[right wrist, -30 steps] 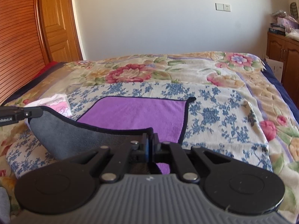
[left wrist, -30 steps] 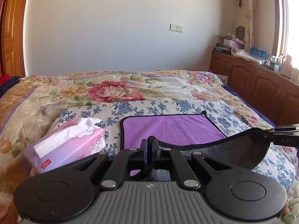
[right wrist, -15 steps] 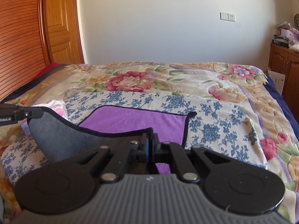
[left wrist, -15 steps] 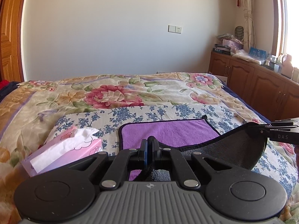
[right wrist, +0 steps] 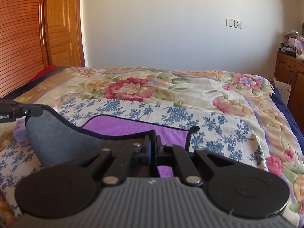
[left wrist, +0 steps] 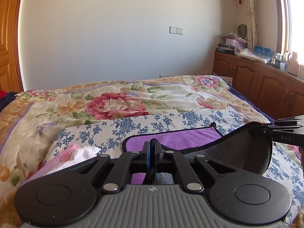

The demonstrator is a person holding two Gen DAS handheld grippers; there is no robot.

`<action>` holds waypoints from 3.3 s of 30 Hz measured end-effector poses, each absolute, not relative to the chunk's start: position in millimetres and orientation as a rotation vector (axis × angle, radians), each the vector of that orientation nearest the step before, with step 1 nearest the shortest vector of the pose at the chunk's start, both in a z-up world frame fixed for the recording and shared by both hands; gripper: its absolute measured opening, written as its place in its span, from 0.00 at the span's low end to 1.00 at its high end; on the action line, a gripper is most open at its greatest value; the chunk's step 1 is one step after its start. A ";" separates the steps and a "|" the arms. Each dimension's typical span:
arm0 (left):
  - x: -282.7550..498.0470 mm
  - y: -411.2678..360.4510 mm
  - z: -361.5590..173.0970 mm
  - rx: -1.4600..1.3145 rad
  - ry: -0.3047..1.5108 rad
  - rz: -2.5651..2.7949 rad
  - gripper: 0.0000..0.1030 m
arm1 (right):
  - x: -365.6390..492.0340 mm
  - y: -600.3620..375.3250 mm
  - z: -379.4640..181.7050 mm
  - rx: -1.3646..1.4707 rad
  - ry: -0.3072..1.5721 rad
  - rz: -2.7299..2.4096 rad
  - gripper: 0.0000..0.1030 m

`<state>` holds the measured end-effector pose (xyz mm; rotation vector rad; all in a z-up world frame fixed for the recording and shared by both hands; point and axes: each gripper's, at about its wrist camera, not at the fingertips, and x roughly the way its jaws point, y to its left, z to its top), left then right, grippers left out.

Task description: Fold towel

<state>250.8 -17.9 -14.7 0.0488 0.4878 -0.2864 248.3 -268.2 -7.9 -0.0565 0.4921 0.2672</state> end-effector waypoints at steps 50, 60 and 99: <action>334.7 -49.0 -5.2 0.141 0.426 -0.260 0.05 | 322.8 -281.2 -2.2 -0.142 0.397 0.224 0.04; 351.3 -51.3 -3.8 0.151 0.415 -0.240 0.05 | 335.5 -279.5 -11.6 -0.150 0.398 0.214 0.04; 396.6 -50.0 -71.1 0.177 0.520 -0.160 0.48 | 380.6 -281.0 -65.7 -0.183 0.619 0.211 0.43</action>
